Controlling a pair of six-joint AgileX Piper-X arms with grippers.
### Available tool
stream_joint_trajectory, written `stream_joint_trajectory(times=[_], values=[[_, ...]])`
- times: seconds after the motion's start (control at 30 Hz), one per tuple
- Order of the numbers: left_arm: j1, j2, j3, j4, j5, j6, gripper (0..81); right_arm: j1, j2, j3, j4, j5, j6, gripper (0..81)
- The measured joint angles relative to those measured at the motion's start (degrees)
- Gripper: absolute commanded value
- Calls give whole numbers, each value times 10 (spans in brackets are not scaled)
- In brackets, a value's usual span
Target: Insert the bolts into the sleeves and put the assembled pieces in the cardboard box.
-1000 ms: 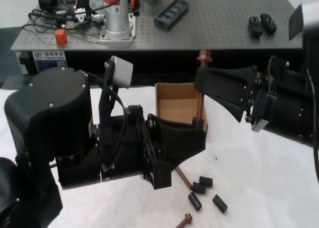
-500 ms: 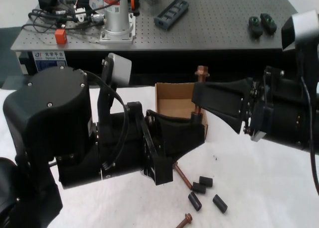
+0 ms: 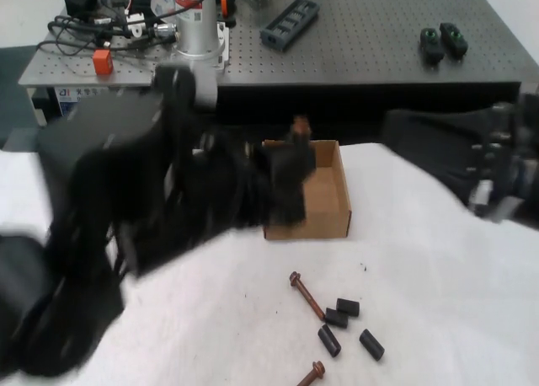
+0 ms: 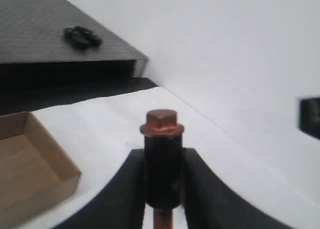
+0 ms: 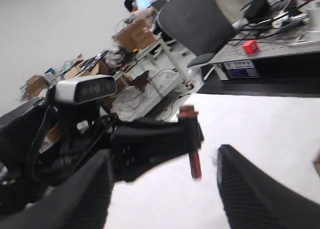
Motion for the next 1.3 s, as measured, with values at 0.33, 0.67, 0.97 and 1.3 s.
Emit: stream_joint_trajectory(times=[0.33,0.67,0.97,1.3], values=[[28,337,-380,242,-40,17,7,-44,-94,0,306,153,-90,448],[28,603,-745,509,-40,41,37,-45,-94,5,348,182,-96,448],[28,629,-782,554,-29,28,251,-45,-85,5,355,195,-143,448],[29,609,-782,592,-3,23,251,-29,173,-18,364,235,-323,448]])
